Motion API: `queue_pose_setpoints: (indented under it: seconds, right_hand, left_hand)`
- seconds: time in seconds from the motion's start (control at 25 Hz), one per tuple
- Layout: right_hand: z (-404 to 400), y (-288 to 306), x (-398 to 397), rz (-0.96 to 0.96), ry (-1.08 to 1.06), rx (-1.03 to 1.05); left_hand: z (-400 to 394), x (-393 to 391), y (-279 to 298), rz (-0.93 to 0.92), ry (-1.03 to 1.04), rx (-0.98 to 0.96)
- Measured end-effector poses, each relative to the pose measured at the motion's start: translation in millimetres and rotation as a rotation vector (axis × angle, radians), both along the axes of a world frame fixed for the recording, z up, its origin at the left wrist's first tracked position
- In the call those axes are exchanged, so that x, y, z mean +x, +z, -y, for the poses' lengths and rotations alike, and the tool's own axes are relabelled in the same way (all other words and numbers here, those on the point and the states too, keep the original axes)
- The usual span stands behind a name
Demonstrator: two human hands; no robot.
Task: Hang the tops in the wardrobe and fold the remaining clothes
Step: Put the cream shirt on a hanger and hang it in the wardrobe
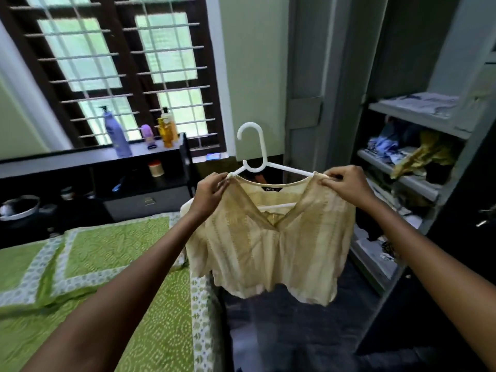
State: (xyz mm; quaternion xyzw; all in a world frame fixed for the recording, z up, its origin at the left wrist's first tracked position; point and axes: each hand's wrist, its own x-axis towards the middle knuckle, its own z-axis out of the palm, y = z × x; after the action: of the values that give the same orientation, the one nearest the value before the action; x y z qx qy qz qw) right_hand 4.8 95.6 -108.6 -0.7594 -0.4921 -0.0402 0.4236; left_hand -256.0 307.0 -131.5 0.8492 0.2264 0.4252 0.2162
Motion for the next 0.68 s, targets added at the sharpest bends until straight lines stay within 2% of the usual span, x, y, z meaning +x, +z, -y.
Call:
queue_pose_setpoints:
  seconds: [0.12, 0.24, 0.52, 0.68]
  right_hand:
    - [-18.8, 1.7, 31.6, -0.035, -0.02, 0.052]
    - [-54.1, 8.5, 66.3, 0.007, 0.026, 0.013]
    - [-122.1, 25.7, 143.7, 0.018, -0.016, 0.027]
    - [-143.4, 24.2, 183.2, -0.107, -0.119, 0.064]
  left_hand:
    - [-35.0, 46.7, 6.4, 0.015, -0.095, 0.059]
    - [-69.6, 102.0, 14.0, -0.023, -0.176, 0.14]
    - [-152.0, 219.7, 30.8, -0.08, -0.317, 0.177]
    - [-182.1, 293.9, 27.6, -0.109, -0.446, 0.162]
